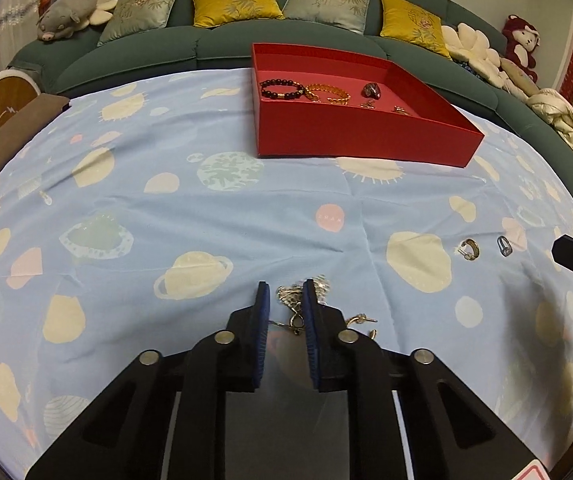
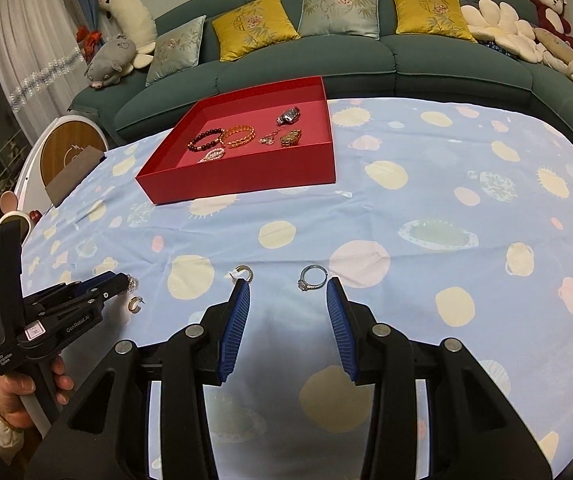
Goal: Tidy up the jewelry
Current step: 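Grasp the silver chain pendant with the left gripper while the right grasps the silver ring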
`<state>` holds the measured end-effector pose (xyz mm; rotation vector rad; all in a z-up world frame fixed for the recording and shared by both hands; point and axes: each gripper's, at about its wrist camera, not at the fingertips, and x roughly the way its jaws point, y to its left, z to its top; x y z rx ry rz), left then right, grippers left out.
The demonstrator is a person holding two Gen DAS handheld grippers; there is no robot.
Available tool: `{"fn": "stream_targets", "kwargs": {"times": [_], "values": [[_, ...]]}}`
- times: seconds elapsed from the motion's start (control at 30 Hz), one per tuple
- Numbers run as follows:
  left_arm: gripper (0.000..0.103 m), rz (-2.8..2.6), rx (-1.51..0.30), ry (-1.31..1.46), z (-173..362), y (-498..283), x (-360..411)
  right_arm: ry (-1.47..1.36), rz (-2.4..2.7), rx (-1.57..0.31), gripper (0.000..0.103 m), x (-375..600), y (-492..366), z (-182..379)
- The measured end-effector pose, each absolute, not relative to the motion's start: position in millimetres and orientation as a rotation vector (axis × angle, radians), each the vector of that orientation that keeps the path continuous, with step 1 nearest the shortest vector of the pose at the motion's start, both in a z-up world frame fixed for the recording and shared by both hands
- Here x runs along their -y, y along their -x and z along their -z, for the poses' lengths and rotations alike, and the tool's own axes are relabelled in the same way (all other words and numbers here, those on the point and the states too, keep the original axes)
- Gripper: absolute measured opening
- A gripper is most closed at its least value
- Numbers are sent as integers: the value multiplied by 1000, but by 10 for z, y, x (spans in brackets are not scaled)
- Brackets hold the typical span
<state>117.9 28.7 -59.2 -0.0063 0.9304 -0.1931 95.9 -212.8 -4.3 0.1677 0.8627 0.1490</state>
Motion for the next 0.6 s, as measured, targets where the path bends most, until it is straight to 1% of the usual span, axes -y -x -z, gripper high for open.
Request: {"fn": "stream_targets", "kwargs": {"times": [0.17, 0.2, 0.23, 0.6], "values": [[6, 201, -925, 12, 568, -1162, -282, -184, -142, -879, 39, 2162, -994, 93], [1, 204, -919, 23, 549, -1161, -298, -181, -141, -882, 39, 2162, -1003, 109], [0, 213, -918, 36, 522, -1160, -312, -176, -138, -886, 39, 2160, -1012, 129], [0, 233, -911, 98, 389, -1151, -419, -141, -96, -934, 39, 2124, -1229, 382]]}}
